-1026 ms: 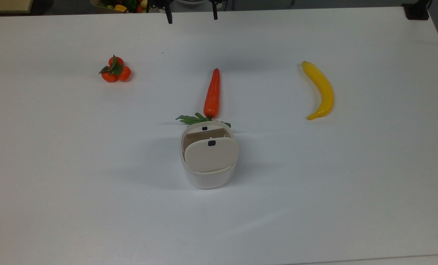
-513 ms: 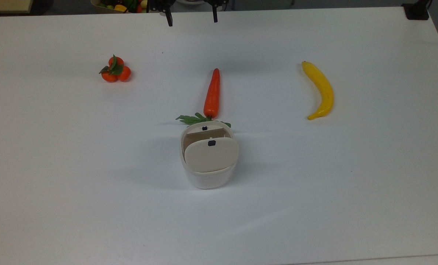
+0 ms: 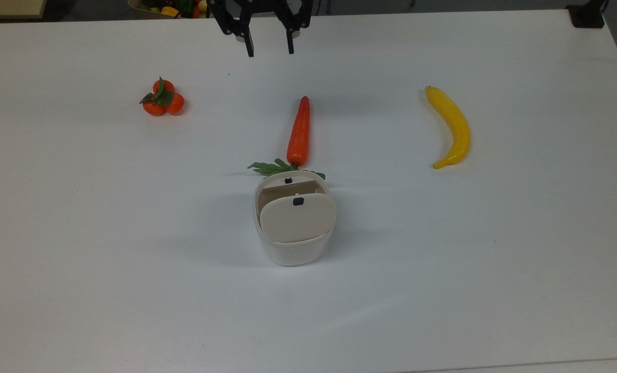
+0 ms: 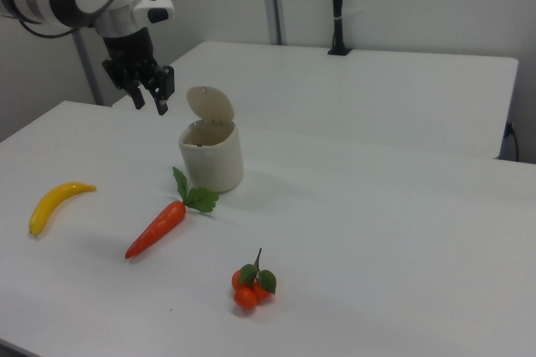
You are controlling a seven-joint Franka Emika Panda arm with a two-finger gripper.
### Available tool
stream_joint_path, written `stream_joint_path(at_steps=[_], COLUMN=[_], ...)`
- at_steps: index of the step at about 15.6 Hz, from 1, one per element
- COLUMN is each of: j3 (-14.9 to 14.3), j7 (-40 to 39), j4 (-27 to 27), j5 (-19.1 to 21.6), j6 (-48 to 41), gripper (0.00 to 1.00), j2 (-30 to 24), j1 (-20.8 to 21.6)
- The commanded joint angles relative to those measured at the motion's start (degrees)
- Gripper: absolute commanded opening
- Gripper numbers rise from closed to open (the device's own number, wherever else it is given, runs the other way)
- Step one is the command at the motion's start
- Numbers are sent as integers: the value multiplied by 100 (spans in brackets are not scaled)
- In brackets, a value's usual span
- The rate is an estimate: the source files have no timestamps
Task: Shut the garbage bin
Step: 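Move the gripper down toward the open lid of the cream bin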
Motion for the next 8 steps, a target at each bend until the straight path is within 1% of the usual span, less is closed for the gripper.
stream_joint_path(at_steps=[1, 2, 8], j3=[-29, -29, -29], j7=[62, 62, 149], j4=[-1, -1, 7], j5=[-78, -78, 10], j6=[273, 308, 431], gripper=[3, 0, 0], j2=[105, 131, 193], j1=[32, 32, 32])
